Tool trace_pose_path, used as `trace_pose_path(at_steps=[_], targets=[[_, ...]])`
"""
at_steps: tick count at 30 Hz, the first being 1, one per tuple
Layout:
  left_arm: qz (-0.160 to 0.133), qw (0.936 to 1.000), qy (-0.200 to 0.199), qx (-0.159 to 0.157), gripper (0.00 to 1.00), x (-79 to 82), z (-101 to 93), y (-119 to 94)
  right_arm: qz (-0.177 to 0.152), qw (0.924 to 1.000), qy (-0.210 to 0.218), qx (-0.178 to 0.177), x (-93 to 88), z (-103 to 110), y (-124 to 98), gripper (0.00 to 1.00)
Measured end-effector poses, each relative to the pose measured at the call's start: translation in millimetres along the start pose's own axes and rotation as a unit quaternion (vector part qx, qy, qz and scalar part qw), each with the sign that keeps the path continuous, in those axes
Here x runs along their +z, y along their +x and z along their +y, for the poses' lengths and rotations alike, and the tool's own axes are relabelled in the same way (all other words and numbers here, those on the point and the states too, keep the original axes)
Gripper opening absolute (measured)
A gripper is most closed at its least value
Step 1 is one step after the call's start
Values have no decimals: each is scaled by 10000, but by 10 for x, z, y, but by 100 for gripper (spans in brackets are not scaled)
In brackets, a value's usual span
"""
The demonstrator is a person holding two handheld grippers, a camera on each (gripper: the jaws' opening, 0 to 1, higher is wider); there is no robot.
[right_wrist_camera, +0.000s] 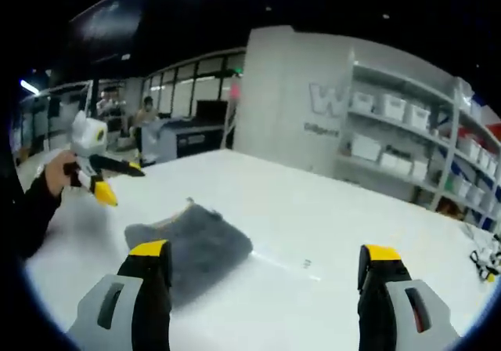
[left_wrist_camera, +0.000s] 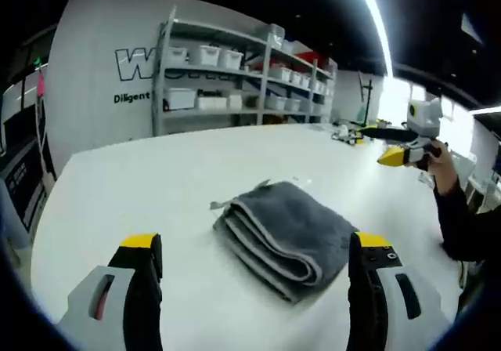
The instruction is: Open the folded towel by lifting each exposed corner and separating the folded layers until the towel lies flat within the target outline without major curled edges
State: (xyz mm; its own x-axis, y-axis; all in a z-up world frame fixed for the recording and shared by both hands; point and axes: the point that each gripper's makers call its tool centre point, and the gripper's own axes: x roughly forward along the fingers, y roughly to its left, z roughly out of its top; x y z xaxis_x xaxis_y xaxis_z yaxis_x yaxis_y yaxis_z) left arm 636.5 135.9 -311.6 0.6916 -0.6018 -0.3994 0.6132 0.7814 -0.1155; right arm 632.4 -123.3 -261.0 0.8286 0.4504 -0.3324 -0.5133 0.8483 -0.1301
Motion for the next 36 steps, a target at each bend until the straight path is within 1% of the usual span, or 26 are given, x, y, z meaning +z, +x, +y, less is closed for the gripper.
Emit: trace_pose_path(at_steps=[3,4,5,7,9,11,12,13,14,16,18,21,23,26,29,30,31,32,33,36], targets=[[88,9998,-166,-29,96,-110,1,25,130,9999,60,65,-124,35,73,99],[90,9996,-243,-83,95,-142,-6,32,191,9997,89,103,-176,46,106,99],[75,9988,-427,-247,94,-164,-52,42,278,9994,118,147,-236,59,138,98],[71,9974,-631,-331,93,-184,-8,75,376,9990,147,166,-311,53,200,97],[122,9973,-644,-319,90,-230,9,105,419,9989,157,165,-347,59,233,96],[182,9968,-689,-360,89,-304,-41,110,448,9986,169,207,-370,82,255,95],[177,9954,-811,-483,89,-297,-59,143,465,9985,169,235,-381,95,263,95],[121,9921,-1058,-658,91,-283,-113,161,482,9984,166,253,-392,104,265,95],[93,9893,-1219,-793,92,-276,-143,176,489,9983,166,264,-396,107,264,95],[137,9900,-1186,-749,92,-312,-130,202,482,9982,196,281,-401,107,267,93],[278,9921,-1047,-633,92,-393,-127,228,473,9980,294,308,-422,108,285,92],[330,9903,-1123,-744,91,-417,-143,253,534,9969,407,400,-480,144,326,92],[364,9905,-1081,-774,91,-442,-180,265,633,9953,510,533,-554,198,370,92],[373,9899,-1053,-873,90,-438,-202,260,705,9932,650,665,-605,270,385,91],[299,9870,-1275,-936,88,-424,-157,273,724,9927,664,700,-620,315,375,91],[305,9864,-1306,-946,87,-440,-171,275,728,9926,666,702,-624,322,375,91],[316,9863,-1316,-938,87,-452,-172,283,726,9925,676,715,-624,330,382,90],[331,9867,-1300,-913,86,-490,-250,272,732,9921,696,741,-632,346,395,90],[348,9868,-1292,-911,86,-508,-271,278,733,9921,699,745,-634,349,401,91],[403,9859,-1317,-953,85,-525,-269,336,784,9910,764,765,-693,391,457,92]])
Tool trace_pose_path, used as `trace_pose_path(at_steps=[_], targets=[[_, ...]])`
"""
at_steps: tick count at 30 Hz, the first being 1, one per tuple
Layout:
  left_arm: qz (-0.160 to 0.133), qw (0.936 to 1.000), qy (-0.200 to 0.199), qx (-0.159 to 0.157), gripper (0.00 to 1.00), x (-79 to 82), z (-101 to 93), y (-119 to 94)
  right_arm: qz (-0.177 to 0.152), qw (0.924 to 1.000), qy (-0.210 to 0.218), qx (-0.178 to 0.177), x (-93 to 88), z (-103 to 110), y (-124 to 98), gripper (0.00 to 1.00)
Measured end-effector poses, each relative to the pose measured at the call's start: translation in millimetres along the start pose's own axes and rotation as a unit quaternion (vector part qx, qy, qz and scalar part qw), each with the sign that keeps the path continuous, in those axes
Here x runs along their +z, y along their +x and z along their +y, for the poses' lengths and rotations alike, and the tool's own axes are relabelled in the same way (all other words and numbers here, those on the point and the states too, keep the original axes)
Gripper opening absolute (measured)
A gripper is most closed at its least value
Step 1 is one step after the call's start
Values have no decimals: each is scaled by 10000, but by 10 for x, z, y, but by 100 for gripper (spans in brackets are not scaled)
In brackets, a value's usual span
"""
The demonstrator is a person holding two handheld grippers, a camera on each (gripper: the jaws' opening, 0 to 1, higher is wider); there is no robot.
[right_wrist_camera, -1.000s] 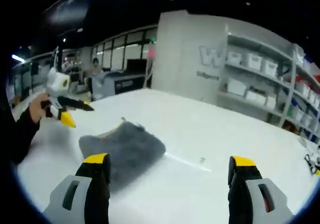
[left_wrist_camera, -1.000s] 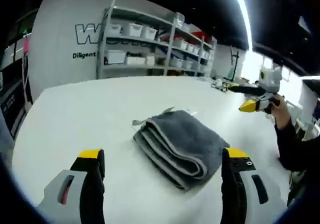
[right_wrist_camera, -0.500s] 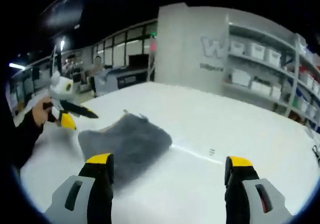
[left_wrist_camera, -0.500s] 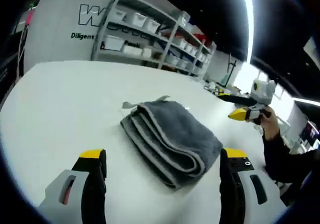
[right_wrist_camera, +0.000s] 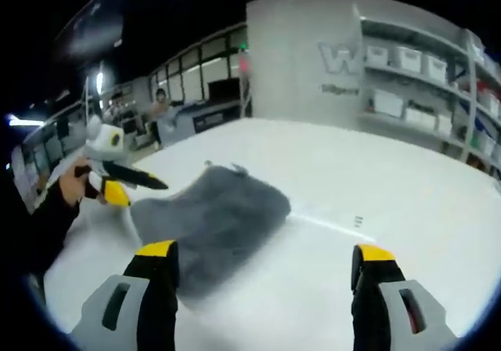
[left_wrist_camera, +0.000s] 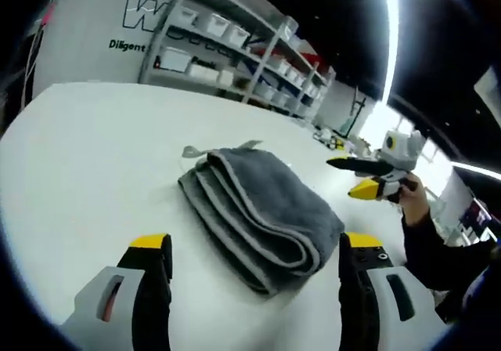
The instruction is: Open the folded towel by lifting each exposed corner and separating the folded layers until the towel lies flat within the target outline without major curled edges
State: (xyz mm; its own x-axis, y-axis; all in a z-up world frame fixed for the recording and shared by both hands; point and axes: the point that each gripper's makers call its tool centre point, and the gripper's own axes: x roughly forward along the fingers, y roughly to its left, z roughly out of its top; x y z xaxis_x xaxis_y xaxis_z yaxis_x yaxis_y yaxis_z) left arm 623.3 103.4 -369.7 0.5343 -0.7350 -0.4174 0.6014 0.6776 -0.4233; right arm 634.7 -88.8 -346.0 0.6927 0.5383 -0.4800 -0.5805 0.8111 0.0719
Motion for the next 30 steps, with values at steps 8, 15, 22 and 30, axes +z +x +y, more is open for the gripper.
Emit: trace_pose_path(at_steps=[8,15,22,30], targets=[[-41,9995,-302,-77,75,71,116,29,143,9990,256,339,-125,185,116,87],[10,9991,-417,-109,71,104,230,82,197,9983,300,454,-186,268,167,80],[29,9991,-385,-194,59,-90,7,84,62,9981,479,372,-168,243,182,65],[-21,9979,-543,-347,54,-141,-108,122,212,9956,665,624,-298,406,282,60]])
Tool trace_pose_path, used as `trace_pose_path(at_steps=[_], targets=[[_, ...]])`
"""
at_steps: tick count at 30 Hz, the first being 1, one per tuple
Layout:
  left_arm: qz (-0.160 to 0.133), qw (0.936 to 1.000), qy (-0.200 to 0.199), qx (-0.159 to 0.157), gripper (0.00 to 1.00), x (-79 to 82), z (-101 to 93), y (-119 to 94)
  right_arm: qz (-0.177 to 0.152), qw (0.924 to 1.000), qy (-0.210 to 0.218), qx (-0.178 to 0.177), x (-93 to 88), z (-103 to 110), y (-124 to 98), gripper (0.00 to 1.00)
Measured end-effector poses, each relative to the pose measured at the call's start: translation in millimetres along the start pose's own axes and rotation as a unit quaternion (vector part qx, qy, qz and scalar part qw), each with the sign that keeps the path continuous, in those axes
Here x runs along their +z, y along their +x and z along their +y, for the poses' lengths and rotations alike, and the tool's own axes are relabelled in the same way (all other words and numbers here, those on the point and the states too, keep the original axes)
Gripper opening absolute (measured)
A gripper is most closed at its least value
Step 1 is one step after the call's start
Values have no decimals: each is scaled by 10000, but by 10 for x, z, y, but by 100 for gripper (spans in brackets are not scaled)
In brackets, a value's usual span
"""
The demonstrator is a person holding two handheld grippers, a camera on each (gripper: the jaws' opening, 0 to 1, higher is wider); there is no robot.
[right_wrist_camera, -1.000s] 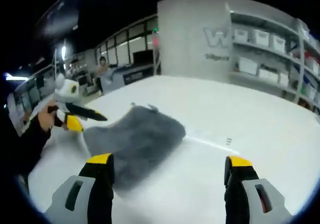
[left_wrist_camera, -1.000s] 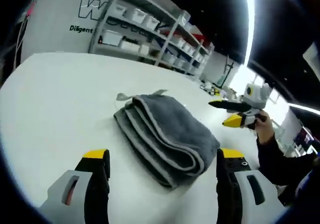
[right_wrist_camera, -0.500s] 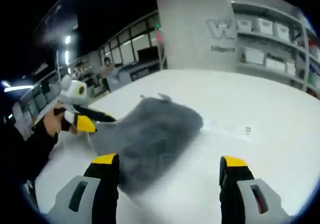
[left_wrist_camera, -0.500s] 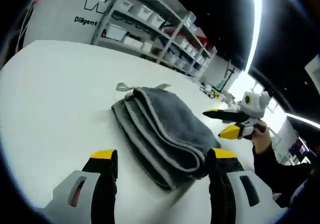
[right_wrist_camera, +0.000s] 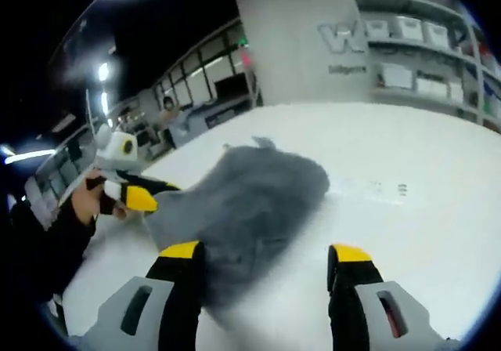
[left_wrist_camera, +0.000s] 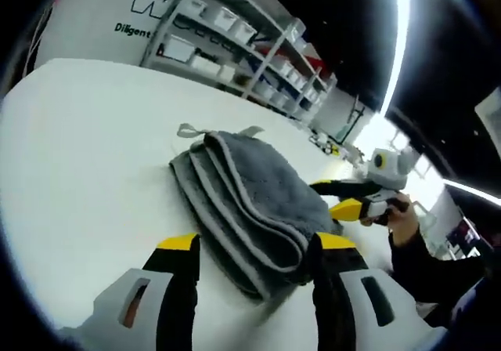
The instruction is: Open the folded towel by lifting each exposed corner and separating the folded layers until the towel lies flat within the target outline without major curled edges
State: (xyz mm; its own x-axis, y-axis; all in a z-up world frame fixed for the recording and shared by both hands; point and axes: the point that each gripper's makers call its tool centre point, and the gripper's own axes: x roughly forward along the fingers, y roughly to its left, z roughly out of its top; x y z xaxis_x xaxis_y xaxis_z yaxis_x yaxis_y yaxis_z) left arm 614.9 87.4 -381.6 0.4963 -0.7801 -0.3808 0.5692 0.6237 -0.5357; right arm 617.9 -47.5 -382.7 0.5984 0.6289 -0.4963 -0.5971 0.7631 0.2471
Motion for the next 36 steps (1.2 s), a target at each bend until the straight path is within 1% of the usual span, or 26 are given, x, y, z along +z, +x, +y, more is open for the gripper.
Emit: trace_pose_path(at_steps=[1,3,4,6,8,9,10,11,12,13,14,15,17,18,19,20,23,24,27,28,30,33,34,36], targets=[[-60,9999,-97,-98,53,17,-27,-18,-9,10000,61,47,16,-2,-14,60],[-180,9995,-183,-162,52,35,-87,-52,-28,9999,124,89,29,0,-41,59],[-228,9993,-232,-181,51,13,-129,-73,-58,9998,150,106,46,-1,-60,59],[-287,9990,-294,-177,49,16,-153,-80,-156,9993,293,171,90,7,-81,59],[-265,9991,-307,-155,48,-21,-170,-62,-167,9990,357,214,89,26,-69,58],[-207,9994,-276,-77,49,-73,-164,-41,-153,9990,356,223,78,36,-58,58],[-174,9994,-275,-68,49,14,-13,-32,-83,9992,301,231,39,57,-35,58],[-133,9995,-288,-80,49,-2,-2,-20,-44,9993,288,236,16,68,-18,58],[-96,9994,-314,-108,49,37,58,-7,-24,9993,286,240,0,72,-5,57],[-78,9994,-317,-108,48,31,58,-1,-10,9993,291,240,-10,72,4,57],[-51,9995,-308,-99,48,-42,-6,12,12,9992,306,240,-27,70,14,56],[2,9995,-308,-90,47,-79,-21,23,30,9992,328,245,-44,69,25,56],[61,9994,-318,-109,43,-118,-32,34,67,9987,431,273,-76,70,45,54],[110,9992,-354,-120,41,-76,54,38,93,9983,499,291,-92,76,53,53],[138,9992,-354,-110,40,-82,79,51,105,9977,557,362,-105,102,63,50],[180,9992,-359,-85,39,-72,133,63,126,9972,592,448,-115,139,68,45],[184,9992,-351,-69,36,-61,166,61,134,9964,617,566,-119,201,81,35],[195,9992,-334,-63,33,-90,137,57,132,9963,603,595,-118,216,83,34],[214,9992,-309,-144,25,-11,205,65,115,9961,595,636,-115,232,90,31],[233,9995,-194,-86,24,17,258,76,75,9962,553,661,-104,234,93,29],[238,9997,-104,-47,22,41,273,80,23,9964,512,674,-86,240,97,26],[241,9997,52,-14,18,84,298,77,-15,9977,313,608,-68,258,101,23],[234,9997,110,4,17,41,240,78,-19,9978,278,601,-65,266,100,22],[238,9996,178,26,15,42,233,82,-8,9980,255,577,-66,257,101,22]])
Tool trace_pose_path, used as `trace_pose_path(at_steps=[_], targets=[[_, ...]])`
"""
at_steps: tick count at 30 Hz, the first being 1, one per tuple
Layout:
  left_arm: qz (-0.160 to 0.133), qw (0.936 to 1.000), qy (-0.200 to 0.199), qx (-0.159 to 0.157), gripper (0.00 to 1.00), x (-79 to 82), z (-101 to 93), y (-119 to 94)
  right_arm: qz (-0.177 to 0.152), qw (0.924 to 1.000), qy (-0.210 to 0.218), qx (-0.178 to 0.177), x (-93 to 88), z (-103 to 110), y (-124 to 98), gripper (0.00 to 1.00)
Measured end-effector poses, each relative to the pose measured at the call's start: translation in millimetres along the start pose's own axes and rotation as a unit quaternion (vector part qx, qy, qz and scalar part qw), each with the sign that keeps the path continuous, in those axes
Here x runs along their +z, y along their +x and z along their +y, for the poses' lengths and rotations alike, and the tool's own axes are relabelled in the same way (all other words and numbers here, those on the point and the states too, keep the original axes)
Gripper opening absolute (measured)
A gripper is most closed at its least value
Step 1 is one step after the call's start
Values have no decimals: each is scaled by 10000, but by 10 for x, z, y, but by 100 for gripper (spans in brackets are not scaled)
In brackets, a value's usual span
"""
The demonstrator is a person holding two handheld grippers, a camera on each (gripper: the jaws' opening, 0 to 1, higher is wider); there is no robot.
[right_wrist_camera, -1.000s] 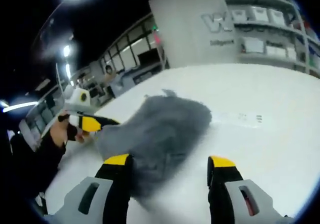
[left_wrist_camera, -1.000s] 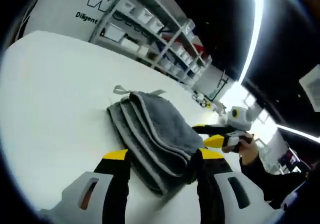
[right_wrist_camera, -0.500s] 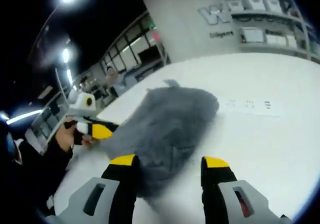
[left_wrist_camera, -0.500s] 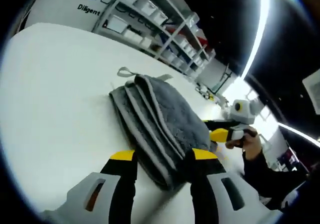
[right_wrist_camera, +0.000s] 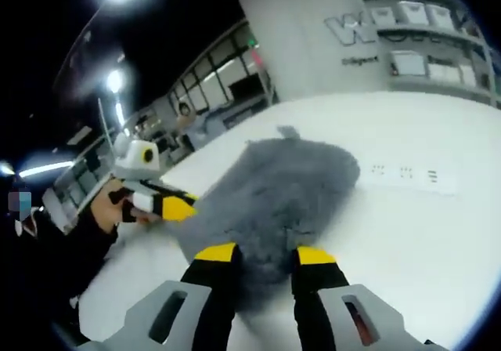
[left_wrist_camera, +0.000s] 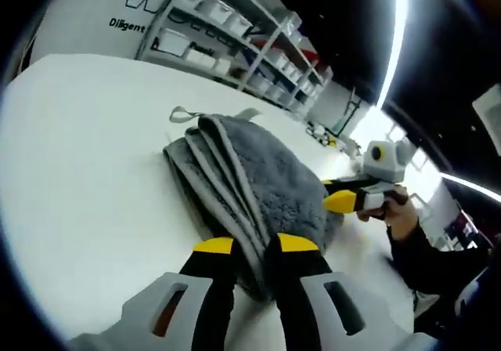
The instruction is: Open the folded towel by lifting each exposed corner and separating the folded layers until the towel lies flat within the target outline without major curled edges
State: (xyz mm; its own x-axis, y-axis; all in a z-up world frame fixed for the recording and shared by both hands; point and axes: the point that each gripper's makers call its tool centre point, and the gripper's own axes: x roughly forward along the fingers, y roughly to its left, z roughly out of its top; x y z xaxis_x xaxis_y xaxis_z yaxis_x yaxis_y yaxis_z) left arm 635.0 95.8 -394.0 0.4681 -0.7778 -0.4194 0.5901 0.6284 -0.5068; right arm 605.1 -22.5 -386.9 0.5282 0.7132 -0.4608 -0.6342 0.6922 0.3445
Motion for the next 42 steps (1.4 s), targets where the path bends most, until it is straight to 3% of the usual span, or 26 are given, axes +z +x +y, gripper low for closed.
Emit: trace_pose_path(at_steps=[11,16,31,42], targets=[[18,10000,-50,-23,13,43,63,-2,-9,9999,100,50,-6,-12,-2,19],[9,10000,-14,-2,13,-42,-50,-7,-78,10000,-17,3,9,0,-4,17],[-148,9996,167,153,7,-11,-118,-52,-94,9999,-10,-48,-38,28,-94,16],[-138,9993,331,58,6,-186,-344,-114,-96,9999,-138,-28,-89,133,-181,14]])
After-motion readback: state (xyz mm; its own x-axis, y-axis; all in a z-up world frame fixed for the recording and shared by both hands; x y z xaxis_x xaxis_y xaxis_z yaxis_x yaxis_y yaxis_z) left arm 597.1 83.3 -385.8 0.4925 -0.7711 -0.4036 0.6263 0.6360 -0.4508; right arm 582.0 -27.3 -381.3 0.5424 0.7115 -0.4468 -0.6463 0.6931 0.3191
